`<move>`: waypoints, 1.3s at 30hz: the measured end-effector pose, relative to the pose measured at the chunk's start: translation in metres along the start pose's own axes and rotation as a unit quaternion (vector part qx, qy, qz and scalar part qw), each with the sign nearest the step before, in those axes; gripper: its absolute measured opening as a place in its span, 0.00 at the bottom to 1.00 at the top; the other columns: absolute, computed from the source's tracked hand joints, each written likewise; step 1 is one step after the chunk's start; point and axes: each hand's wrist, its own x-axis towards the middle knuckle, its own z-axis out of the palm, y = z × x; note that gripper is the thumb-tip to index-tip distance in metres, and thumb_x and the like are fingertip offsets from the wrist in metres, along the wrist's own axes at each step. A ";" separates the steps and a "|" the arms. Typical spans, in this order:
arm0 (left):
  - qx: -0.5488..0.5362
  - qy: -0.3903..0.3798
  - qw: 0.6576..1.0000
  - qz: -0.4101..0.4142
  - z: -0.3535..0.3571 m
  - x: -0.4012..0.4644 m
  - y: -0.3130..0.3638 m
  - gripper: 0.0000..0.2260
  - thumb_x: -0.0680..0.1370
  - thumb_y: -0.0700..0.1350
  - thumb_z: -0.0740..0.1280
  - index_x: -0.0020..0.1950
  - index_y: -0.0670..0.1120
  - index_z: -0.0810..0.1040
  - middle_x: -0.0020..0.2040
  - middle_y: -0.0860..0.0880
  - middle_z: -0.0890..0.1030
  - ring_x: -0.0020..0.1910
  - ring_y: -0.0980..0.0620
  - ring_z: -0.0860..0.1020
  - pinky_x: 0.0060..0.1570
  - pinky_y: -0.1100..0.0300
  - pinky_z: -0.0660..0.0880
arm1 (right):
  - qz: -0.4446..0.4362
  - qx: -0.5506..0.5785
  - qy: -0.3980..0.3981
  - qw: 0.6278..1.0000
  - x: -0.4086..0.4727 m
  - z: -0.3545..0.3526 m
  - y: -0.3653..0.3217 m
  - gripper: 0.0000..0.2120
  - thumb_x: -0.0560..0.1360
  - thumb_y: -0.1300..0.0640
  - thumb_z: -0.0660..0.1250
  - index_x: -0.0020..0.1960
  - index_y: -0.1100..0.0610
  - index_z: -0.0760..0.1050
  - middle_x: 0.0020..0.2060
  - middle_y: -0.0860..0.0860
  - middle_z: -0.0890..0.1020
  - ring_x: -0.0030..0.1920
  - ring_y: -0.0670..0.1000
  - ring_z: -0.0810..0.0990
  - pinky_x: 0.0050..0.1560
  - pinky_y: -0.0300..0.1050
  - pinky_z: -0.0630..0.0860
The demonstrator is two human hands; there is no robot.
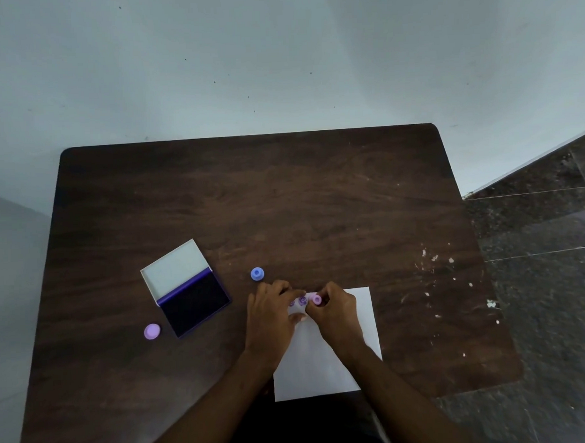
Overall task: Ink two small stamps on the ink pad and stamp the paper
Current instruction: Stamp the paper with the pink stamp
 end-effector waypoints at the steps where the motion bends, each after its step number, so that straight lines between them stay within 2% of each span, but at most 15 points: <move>1: -0.001 0.000 1.000 0.000 0.000 0.000 0.000 0.21 0.65 0.55 0.78 0.55 0.52 0.82 0.55 0.50 0.82 0.53 0.49 0.78 0.55 0.57 0.70 | -0.002 0.004 0.003 1.000 0.000 0.000 -0.001 0.14 0.71 0.45 0.72 0.46 0.53 0.73 0.42 0.48 0.80 0.36 0.44 0.74 0.34 0.30 0.65; 5: -0.015 0.000 1.000 -0.003 -0.001 0.001 0.001 0.20 0.66 0.55 0.78 0.56 0.52 0.81 0.56 0.50 0.82 0.54 0.50 0.77 0.57 0.57 0.69 | -0.009 0.028 0.006 1.000 -0.002 0.000 -0.002 0.13 0.70 0.46 0.73 0.44 0.52 0.73 0.39 0.45 0.79 0.35 0.44 0.75 0.32 0.28 0.66; 11: -0.021 -0.005 1.000 0.004 -0.002 0.000 0.001 0.19 0.68 0.55 0.76 0.57 0.52 0.81 0.58 0.50 0.81 0.56 0.50 0.76 0.60 0.57 0.68 | -0.010 0.020 0.001 1.000 -0.002 0.001 0.000 0.13 0.71 0.45 0.72 0.45 0.51 0.72 0.42 0.47 0.80 0.36 0.45 0.76 0.34 0.29 0.67; 18: -0.012 -0.006 1.000 0.011 -0.003 0.000 0.001 0.19 0.69 0.56 0.75 0.57 0.54 0.80 0.59 0.52 0.80 0.57 0.51 0.75 0.60 0.58 0.67 | -0.015 0.026 0.008 1.000 -0.002 0.003 -0.001 0.13 0.70 0.44 0.73 0.43 0.50 0.72 0.38 0.45 0.78 0.35 0.44 0.76 0.33 0.29 0.66; 24: -0.008 -0.002 1.000 0.010 -0.004 0.001 0.002 0.19 0.67 0.55 0.77 0.56 0.52 0.81 0.56 0.50 0.81 0.55 0.49 0.77 0.58 0.56 0.69 | -0.023 0.037 -0.001 0.999 -0.005 0.000 0.001 0.14 0.70 0.44 0.72 0.45 0.51 0.72 0.41 0.46 0.79 0.39 0.45 0.77 0.38 0.30 0.69; 26: -0.002 -0.006 1.000 0.000 -0.004 0.001 0.003 0.21 0.66 0.55 0.78 0.56 0.52 0.81 0.56 0.51 0.81 0.55 0.49 0.77 0.58 0.56 0.69 | -0.023 0.056 0.025 0.998 -0.013 -0.005 0.006 0.11 0.72 0.46 0.71 0.45 0.51 0.73 0.42 0.46 0.80 0.40 0.45 0.77 0.38 0.30 0.69; 29: 0.011 -0.008 1.000 0.003 -0.004 0.003 0.003 0.22 0.65 0.56 0.78 0.56 0.53 0.81 0.55 0.52 0.81 0.54 0.51 0.77 0.55 0.60 0.64 | -0.036 0.118 0.140 0.982 -0.034 -0.017 0.017 0.09 0.72 0.50 0.72 0.39 0.52 0.74 0.35 0.43 0.81 0.34 0.46 0.78 0.30 0.27 0.71; 31: 0.016 -0.009 1.000 0.005 -0.005 0.002 0.003 0.21 0.65 0.56 0.78 0.56 0.54 0.81 0.55 0.53 0.82 0.52 0.52 0.77 0.53 0.61 0.62 | -0.043 0.146 0.176 0.972 -0.045 -0.022 0.023 0.09 0.72 0.52 0.72 0.37 0.53 0.75 0.32 0.44 0.81 0.33 0.46 0.79 0.30 0.29 0.73; 33: 0.019 -0.007 1.000 0.007 -0.006 0.001 0.005 0.21 0.65 0.56 0.78 0.56 0.55 0.81 0.55 0.54 0.81 0.52 0.53 0.77 0.53 0.61 0.61 | -0.043 0.159 0.174 0.971 -0.051 -0.023 0.025 0.09 0.72 0.53 0.72 0.37 0.54 0.76 0.33 0.45 0.82 0.33 0.47 0.80 0.31 0.31 0.74; 36: 0.020 -0.014 1.000 0.019 -0.008 0.001 0.006 0.21 0.68 0.57 0.75 0.59 0.57 0.79 0.58 0.56 0.80 0.54 0.54 0.75 0.54 0.62 0.60 | -0.025 0.181 0.158 0.970 -0.055 -0.023 0.024 0.08 0.72 0.53 0.72 0.38 0.54 0.77 0.35 0.45 0.83 0.35 0.48 0.81 0.32 0.29 0.73; 39: 0.017 -0.018 0.999 0.029 -0.010 0.000 0.006 0.21 0.69 0.58 0.74 0.61 0.57 0.78 0.59 0.56 0.79 0.56 0.54 0.74 0.57 0.62 0.61 | -0.001 0.214 0.116 0.970 -0.056 -0.022 0.023 0.06 0.72 0.50 0.73 0.43 0.52 0.81 0.39 0.43 0.84 0.39 0.47 0.82 0.37 0.31 0.75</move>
